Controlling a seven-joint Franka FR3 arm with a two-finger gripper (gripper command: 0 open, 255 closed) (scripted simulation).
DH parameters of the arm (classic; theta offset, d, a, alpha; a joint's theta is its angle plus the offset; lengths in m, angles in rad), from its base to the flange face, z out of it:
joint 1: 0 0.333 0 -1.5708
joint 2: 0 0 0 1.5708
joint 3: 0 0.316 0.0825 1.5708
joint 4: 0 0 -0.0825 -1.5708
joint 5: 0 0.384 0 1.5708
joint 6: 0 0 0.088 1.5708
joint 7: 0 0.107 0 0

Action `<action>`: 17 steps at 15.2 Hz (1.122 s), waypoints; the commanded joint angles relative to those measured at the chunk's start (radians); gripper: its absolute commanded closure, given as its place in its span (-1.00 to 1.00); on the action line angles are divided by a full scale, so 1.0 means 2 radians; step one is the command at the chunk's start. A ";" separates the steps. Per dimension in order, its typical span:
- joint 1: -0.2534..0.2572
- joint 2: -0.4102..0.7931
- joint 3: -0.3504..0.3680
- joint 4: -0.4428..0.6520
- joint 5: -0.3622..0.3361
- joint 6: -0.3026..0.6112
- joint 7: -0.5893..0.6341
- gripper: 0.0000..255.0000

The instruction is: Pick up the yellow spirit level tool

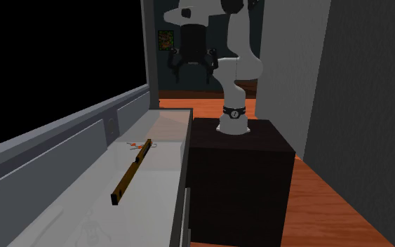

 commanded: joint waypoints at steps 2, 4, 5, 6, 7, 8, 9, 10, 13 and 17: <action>-0.001 0.053 -0.019 0.016 0.013 0.034 -0.026 -1.00; -0.002 0.089 -0.031 0.028 0.025 0.054 -0.046 -1.00; -0.003 0.108 -0.036 0.035 0.033 0.064 -0.057 -1.00; -0.004 0.126 -0.041 0.043 0.041 0.073 -0.068 -1.00; -0.005 0.146 -0.045 0.052 0.051 0.081 -0.079 -1.00; -0.007 0.165 -0.049 0.061 0.061 0.088 -0.091 -1.00; -0.010 0.185 -0.052 0.071 0.071 0.095 -0.103 -1.00; -0.013 0.204 -0.054 0.081 0.083 0.101 -0.115 -1.00; -0.027 0.264 -0.055 0.116 0.117 0.116 -0.149 -1.00; -0.054 0.343 -0.047 0.173 0.157 0.126 -0.189 -1.00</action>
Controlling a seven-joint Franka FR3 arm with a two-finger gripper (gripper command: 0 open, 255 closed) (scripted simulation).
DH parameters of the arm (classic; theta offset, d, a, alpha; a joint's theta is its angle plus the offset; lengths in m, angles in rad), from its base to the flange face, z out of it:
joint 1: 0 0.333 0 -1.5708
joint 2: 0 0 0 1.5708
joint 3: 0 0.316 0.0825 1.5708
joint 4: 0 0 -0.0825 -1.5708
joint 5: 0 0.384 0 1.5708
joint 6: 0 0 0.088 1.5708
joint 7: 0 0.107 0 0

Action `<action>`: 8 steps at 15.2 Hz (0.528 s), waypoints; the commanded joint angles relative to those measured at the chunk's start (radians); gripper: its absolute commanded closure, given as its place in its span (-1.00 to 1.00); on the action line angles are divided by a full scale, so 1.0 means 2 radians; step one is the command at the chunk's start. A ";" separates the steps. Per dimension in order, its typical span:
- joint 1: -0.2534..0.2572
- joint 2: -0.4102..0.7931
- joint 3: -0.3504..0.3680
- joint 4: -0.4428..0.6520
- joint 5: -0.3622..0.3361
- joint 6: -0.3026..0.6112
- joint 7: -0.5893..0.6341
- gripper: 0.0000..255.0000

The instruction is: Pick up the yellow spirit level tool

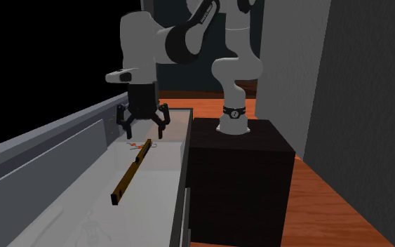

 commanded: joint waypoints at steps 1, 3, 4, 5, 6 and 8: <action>-0.013 0.040 0.006 0.027 0.019 0.007 -0.017 -1.00; -0.029 0.079 0.013 0.060 0.034 0.007 -0.031 -1.00; -0.031 0.083 0.014 0.065 0.035 0.007 -0.033 -1.00; -0.032 0.088 0.015 0.064 0.038 0.012 -0.034 -1.00; -0.033 0.093 0.017 0.064 0.040 0.017 -0.036 -1.00; -0.035 0.102 0.020 0.063 0.045 0.026 -0.039 -1.00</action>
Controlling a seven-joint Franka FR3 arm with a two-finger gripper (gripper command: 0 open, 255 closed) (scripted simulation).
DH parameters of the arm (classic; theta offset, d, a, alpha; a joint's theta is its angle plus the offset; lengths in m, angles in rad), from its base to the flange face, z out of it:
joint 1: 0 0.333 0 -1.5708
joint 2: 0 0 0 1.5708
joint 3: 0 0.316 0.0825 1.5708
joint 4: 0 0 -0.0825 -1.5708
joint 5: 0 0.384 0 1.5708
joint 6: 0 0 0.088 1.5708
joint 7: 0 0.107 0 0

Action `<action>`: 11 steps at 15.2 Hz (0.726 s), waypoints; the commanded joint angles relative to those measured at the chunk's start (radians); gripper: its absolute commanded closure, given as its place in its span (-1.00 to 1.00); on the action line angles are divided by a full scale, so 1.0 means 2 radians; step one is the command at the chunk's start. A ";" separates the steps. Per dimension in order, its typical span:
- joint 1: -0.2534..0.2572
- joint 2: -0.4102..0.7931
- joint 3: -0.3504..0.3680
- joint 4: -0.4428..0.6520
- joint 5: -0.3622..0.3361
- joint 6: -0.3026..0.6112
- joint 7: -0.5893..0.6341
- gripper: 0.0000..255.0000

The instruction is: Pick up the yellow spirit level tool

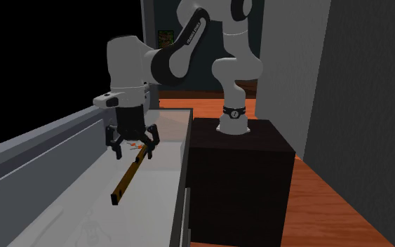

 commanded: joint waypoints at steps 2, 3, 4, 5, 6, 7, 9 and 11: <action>-0.004 0.015 0.005 0.001 0.008 0.014 -0.005 -1.00; -0.006 0.023 0.008 0.001 0.011 0.021 -0.008 -1.00; -0.006 0.023 0.008 0.001 0.011 0.021 -0.008 -1.00; -0.006 0.023 0.008 0.001 0.011 0.021 -0.008 -1.00; -0.006 0.024 0.008 0.002 0.012 0.021 -0.008 1.00; -0.006 0.023 0.008 0.002 0.011 0.020 -0.008 1.00; -0.006 0.023 0.008 0.002 0.011 0.020 -0.008 1.00; -0.006 0.023 0.008 0.002 0.011 0.020 -0.008 1.00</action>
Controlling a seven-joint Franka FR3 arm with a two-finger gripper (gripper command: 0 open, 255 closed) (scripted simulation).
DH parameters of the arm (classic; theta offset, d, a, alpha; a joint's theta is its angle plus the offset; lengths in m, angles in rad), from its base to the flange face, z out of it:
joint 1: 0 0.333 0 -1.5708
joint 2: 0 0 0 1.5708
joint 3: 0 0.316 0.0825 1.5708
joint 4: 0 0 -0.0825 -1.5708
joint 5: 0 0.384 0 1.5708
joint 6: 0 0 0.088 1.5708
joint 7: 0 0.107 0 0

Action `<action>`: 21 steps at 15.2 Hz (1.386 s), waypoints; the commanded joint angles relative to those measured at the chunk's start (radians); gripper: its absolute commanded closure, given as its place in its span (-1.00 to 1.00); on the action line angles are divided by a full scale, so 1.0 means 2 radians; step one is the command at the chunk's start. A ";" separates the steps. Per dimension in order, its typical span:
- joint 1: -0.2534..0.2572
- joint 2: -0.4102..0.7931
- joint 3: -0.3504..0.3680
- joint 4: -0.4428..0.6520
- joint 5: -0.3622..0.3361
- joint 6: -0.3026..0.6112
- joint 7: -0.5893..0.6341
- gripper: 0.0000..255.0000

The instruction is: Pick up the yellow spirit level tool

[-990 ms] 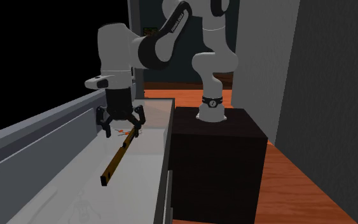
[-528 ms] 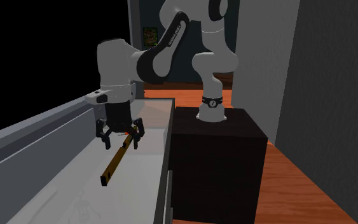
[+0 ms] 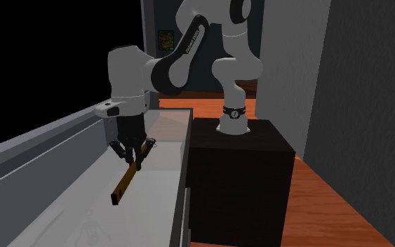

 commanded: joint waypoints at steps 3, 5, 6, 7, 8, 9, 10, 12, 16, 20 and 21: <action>0.000 0.000 0.000 0.000 0.000 0.000 0.000 1.00; 0.001 -0.005 -0.002 -0.001 -0.002 -0.004 0.001 1.00; 0.002 -0.010 -0.004 -0.001 -0.005 -0.008 0.003 1.00; 0.004 -0.015 -0.005 -0.001 -0.007 -0.013 0.005 1.00; 0.005 -0.020 -0.007 -0.001 -0.009 -0.018 0.007 1.00; 0.006 -0.024 -0.009 -0.001 -0.012 -0.022 0.008 1.00; 0.007 -0.029 -0.010 -0.001 -0.014 -0.027 0.010 1.00; 0.010 -0.038 -0.013 0.000 -0.019 -0.037 0.013 1.00; 0.014 -0.056 -0.019 0.004 -0.029 -0.056 0.020 1.00; 0.016 -0.069 -0.023 0.007 -0.036 -0.072 0.025 1.00; 0.016 -0.069 -0.023 0.007 -0.036 -0.072 0.025 1.00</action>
